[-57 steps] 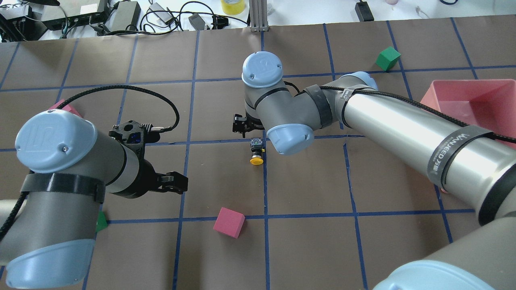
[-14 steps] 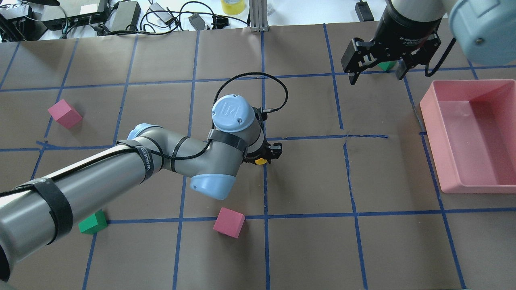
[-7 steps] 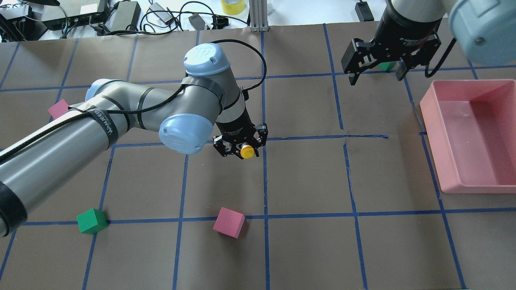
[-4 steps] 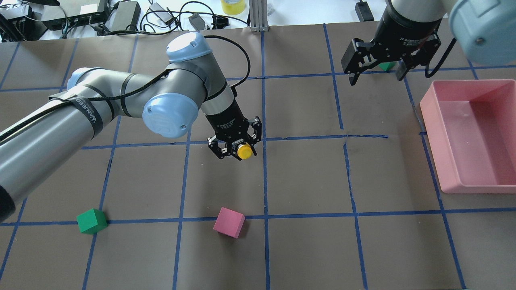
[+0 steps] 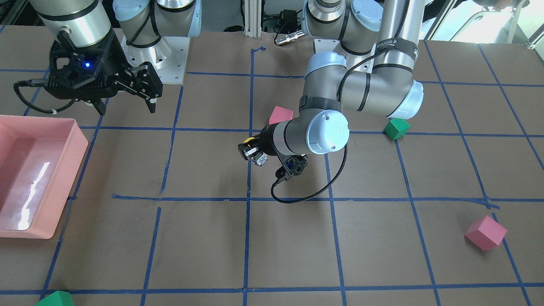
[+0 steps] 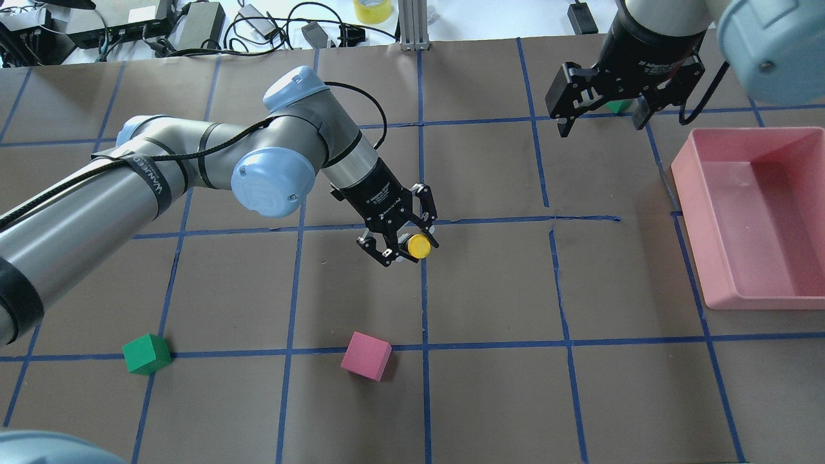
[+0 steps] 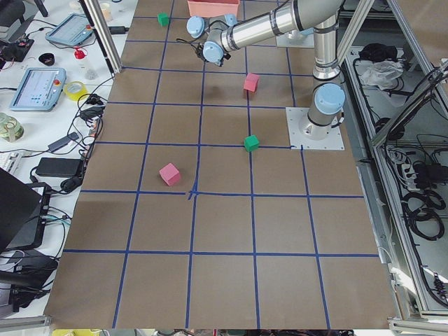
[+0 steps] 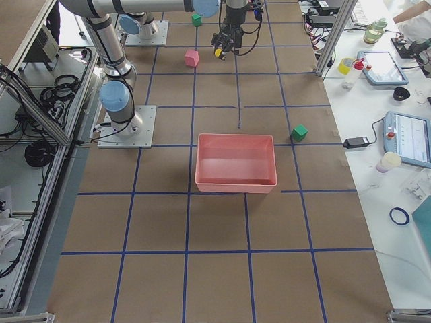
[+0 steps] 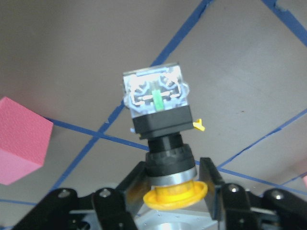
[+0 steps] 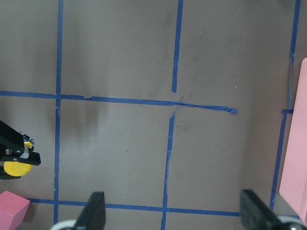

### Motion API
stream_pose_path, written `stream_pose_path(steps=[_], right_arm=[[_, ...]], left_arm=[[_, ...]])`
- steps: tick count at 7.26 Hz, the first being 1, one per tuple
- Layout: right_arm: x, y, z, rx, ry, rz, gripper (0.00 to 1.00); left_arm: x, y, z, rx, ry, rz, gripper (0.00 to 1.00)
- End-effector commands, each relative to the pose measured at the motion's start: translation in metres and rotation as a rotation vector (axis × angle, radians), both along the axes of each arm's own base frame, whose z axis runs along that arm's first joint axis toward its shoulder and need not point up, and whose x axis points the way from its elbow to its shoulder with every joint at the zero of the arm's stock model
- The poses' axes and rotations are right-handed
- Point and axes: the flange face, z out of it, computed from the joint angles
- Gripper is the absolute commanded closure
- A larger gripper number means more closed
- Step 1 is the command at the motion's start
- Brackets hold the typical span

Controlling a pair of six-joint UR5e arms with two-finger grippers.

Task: Align button upright
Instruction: 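Lift the switch and rotate it cap-down with the left gripper, then lower the switch upright onto the table and open the left gripper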

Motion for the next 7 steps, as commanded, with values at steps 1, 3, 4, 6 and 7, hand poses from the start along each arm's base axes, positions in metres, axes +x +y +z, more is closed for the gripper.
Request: stream_pose_path(steps=[1, 3, 4, 6, 7], right_arm=[[0.0, 0.0, -0.002, 0.004, 0.0, 0.0, 0.0], [0.0, 0.0, -0.002, 0.004, 0.0, 0.0, 0.0], [0.0, 0.0, -0.002, 0.004, 0.0, 0.0, 0.0], [0.0, 0.0, -0.002, 0.005, 0.0, 0.0, 0.0], [0.0, 0.0, -0.002, 0.005, 0.0, 0.0, 0.0]], left_arm=[[0.02, -0.007, -0.027, 0.12, 0.149, 0.151, 1.0], [0.021, -0.009, -0.05, 0.174, 0.213, 0.187, 1.0], [0.034, -0.014, -0.062, 0.21, 0.274, 0.25, 1.0], [0.05, -0.014, -0.084, 0.192, 0.322, 0.238, 1.0], [0.055, -0.015, -0.089, 0.2, 0.329, 0.252, 1.0]])
